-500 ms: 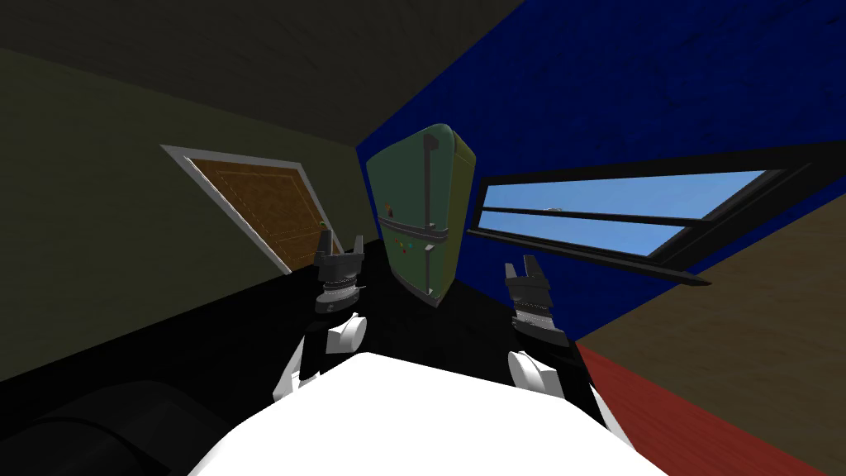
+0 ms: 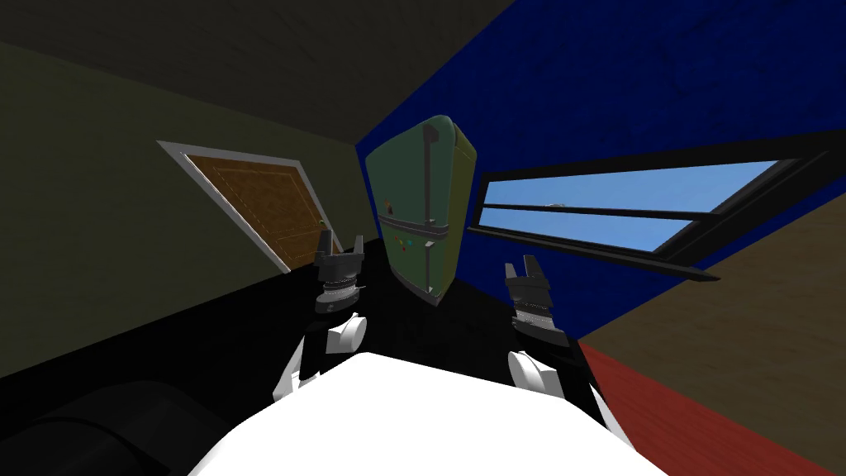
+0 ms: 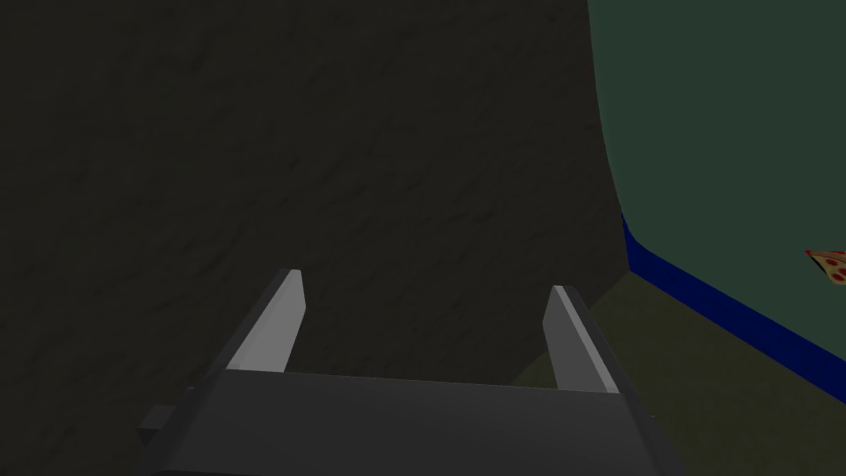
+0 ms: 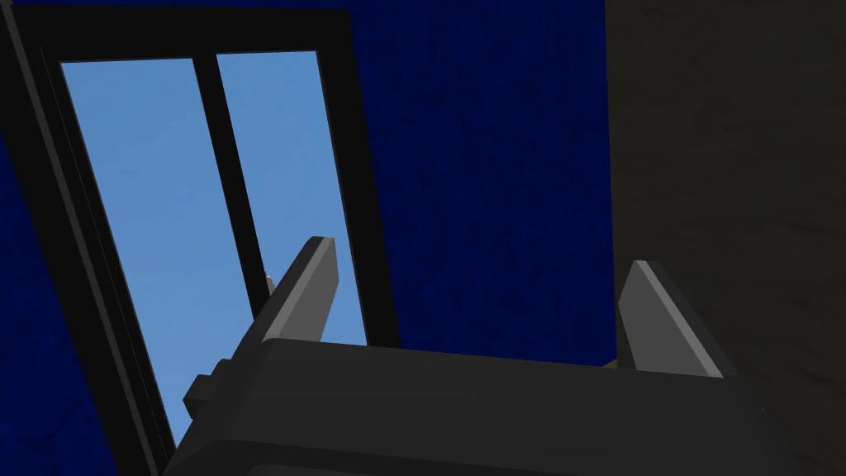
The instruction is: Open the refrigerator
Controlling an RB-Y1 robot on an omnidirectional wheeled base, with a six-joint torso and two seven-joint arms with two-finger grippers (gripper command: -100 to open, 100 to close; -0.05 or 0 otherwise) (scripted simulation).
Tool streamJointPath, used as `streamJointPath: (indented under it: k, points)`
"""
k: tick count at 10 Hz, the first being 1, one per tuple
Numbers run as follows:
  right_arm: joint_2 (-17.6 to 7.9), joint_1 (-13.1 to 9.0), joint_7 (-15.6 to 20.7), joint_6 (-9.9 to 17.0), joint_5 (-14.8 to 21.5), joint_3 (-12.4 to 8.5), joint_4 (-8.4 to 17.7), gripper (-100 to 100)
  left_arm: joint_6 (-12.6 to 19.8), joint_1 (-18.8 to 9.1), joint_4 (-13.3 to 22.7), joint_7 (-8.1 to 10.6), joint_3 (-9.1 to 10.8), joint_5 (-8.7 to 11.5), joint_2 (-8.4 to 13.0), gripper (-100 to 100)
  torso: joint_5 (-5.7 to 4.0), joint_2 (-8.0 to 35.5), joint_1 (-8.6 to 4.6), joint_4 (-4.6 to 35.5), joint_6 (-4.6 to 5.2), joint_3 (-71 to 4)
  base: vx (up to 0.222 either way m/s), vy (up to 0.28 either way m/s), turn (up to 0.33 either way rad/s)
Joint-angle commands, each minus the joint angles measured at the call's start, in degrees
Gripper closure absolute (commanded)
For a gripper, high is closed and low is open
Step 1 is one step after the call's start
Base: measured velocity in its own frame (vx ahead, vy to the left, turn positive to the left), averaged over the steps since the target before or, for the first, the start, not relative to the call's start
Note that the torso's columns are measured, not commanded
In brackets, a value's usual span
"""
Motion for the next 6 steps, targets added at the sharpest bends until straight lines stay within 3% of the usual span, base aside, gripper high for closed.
streamJointPath:
  k: [1, 4, 5, 6]
  points:
    - [0.0, 0.0, 0.0, 0.0, 0.0, 0.0, 0.0, 0, 0.0, 0.0, 0.0, 0.00, 0.00, 0.0, 0.0, 0, 0.00, 4.2, 0.00, 4.2, 0.00, -8.4, 0.000, 0.000, 0.000]
    - [0.0, 0.0, 0.0, 0.0, 0.0, 0.0, 0.0, 0, 0.0, 0.0, 0.0, 0.00, 0.00, 0.0, 0.0, 0, 0.00, 16.9, 0.00, 16.9, 0.00, -33.8, 0.000, 0.000, 0.000]
    - [0.0, 0.0, 0.0, 0.0, 0.0, 0.0, 0.0, 0, 1.8, -1.2, 0.1, -0.11, -0.26, 0.2, 2.4, -100, 0.00, 21.2, 0.00, 21.1, 0.00, -42.3, 0.020, 0.001, -0.005]
    - [0.0, 0.0, 0.0, 0.0, 0.0, 0.0, 0.0, 0, 3.0, -1.9, 0.1, -0.19, -0.43, 0.3, 3.4, -100, 0.00, 23.0, 0.01, 23.0, 0.01, -46.2, 0.035, 0.002, -0.011]
